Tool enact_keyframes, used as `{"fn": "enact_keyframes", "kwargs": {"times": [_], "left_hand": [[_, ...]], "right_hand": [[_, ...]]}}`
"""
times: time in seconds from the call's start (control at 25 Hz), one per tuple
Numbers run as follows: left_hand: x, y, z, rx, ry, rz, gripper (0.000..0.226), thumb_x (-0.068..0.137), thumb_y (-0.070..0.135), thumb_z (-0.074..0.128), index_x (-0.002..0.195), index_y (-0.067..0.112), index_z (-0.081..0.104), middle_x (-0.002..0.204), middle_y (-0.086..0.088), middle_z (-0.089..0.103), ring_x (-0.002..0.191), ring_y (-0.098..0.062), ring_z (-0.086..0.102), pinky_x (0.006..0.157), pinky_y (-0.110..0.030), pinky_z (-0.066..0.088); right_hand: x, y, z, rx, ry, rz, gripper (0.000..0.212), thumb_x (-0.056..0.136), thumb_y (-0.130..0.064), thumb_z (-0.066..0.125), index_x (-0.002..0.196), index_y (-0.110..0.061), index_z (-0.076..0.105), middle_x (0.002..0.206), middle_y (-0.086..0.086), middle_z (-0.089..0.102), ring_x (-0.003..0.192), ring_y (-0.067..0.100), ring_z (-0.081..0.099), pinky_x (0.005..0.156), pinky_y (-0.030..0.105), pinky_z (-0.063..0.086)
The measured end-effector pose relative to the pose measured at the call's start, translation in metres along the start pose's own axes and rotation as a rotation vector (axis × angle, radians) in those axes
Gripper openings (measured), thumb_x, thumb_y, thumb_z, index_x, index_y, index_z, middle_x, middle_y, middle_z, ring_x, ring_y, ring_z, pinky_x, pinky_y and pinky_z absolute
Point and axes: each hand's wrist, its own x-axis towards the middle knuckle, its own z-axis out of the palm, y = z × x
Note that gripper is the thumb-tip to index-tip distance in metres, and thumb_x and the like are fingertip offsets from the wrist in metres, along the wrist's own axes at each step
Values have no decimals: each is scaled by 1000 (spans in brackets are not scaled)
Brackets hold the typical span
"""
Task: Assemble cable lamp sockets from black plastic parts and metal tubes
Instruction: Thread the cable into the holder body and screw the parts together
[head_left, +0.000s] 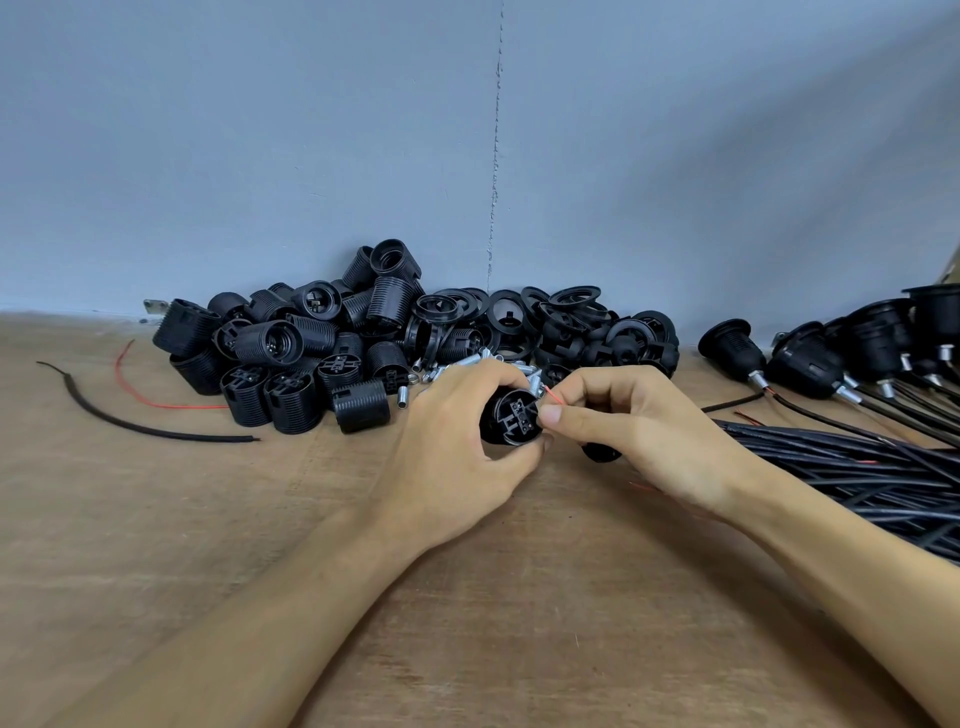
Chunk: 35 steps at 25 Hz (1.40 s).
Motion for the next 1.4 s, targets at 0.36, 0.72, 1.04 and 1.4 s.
{"fn": "enact_keyframes", "kwargs": {"times": [0.36, 0.72, 1.04, 1.4], "left_hand": [[-1, -3, 0, 22, -29, -5, 37, 74, 41, 78, 107, 35, 62, 101, 20, 62, 98, 4, 54, 85, -9, 40], [-1, 0, -1, -11, -33, -9, 38, 72, 47, 75, 105, 34, 62, 99, 19, 64, 95, 3, 57, 84, -10, 40], [0, 1, -2, 8, -53, -43, 31, 72, 42, 78, 100, 35, 67, 94, 17, 69, 94, -4, 61, 82, -23, 48], [1, 6, -4, 34, -108, -92, 32, 71, 54, 67, 96, 35, 71, 79, 14, 68, 78, -2, 62, 73, -28, 50]], "right_hand": [[0, -2, 1, -15, -1, -5, 21, 95, -24, 66, 75, -24, 72, 65, -13, 62, 58, 3, 45, 56, 12, 37], [0, -3, 2, -23, 42, 9, 24, 95, -26, 65, 71, -27, 71, 64, -10, 55, 65, 10, 45, 58, 17, 36], [0, -2, 7, -103, 132, 0, 17, 95, -21, 67, 81, -12, 71, 66, -9, 58, 53, 0, 42, 53, 10, 33], [-3, 7, 14, -744, 309, -347, 12, 94, -19, 65, 83, -16, 61, 73, -11, 50, 71, 7, 51, 64, 15, 37]]}}
